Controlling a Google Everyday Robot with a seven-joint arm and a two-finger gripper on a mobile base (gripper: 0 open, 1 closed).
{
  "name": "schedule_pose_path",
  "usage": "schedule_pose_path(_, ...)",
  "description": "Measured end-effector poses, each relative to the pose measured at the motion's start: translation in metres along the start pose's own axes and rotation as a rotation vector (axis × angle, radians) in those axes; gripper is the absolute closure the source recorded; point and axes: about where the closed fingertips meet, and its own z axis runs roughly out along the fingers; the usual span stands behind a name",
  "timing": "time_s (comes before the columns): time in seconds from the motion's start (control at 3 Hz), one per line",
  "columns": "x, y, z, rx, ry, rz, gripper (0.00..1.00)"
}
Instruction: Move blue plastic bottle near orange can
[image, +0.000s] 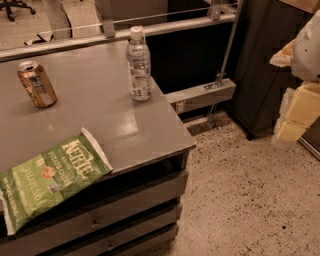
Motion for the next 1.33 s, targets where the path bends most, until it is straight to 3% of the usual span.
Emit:
schedule_pose_path(0.33, -0.001, -0.001, -0.001, 0.005, -0.003, -0.001, 0.0)
schedule_pose_path(0.67, 0.0, -0.01, 0.026, 0.005, -0.038, -0.001, 0.0)
schedule_pose_path(1.33, -0.031, -0.066, 0.09, 0.046, -0.221, 0.012, 0.0)
